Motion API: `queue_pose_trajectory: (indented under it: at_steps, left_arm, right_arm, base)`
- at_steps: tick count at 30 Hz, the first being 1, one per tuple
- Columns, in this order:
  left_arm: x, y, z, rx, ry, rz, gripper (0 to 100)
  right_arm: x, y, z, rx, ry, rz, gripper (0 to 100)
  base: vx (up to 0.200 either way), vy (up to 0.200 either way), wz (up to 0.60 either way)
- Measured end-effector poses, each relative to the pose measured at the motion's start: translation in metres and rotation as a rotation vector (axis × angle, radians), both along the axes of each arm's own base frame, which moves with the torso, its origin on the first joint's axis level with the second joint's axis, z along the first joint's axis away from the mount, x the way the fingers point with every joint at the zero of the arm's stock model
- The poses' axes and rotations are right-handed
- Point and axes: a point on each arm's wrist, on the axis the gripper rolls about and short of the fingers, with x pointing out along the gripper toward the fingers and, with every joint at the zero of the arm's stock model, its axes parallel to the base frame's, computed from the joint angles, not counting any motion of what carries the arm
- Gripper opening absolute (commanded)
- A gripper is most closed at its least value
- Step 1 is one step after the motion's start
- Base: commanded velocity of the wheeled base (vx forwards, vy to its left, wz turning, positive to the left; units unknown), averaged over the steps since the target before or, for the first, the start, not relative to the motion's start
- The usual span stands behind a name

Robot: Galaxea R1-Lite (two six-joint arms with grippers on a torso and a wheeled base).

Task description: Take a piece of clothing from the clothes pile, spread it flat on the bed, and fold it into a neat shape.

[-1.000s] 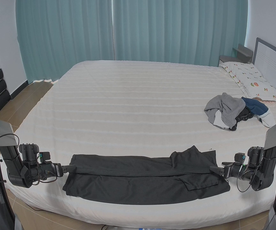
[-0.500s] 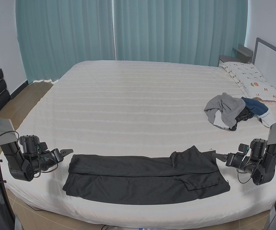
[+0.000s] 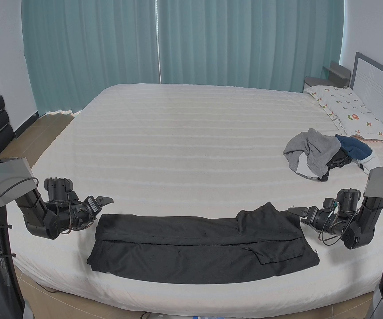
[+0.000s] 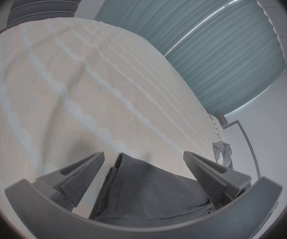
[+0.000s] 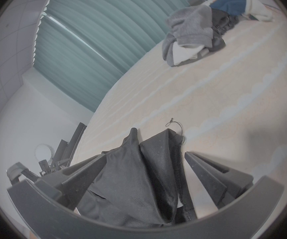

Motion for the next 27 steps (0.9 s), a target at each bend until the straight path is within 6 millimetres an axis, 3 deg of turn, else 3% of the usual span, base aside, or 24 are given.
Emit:
queue_pose_trajectory:
  at_steps: [7,8,27]
  left_arm:
    - [0.004,-0.008,-0.004,0.006,0.003,-0.017,100]
    - [0.004,-0.010,-0.006,0.008,0.006,-0.023,0]
    - [0.012,-0.004,-0.020,0.147,-0.018,0.093,0]
  right_arm:
    - [0.011,-0.002,0.000,0.022,0.025,-0.015,100]
    - [0.012,-0.002,0.000,0.022,0.023,-0.017,100]
    - [0.023,-0.001,-0.007,0.001,0.015,-0.075,100]
  base:
    - [0.000,0.000,0.00]
    - [0.000,0.000,0.00]
    - [0.000,0.000,0.00]
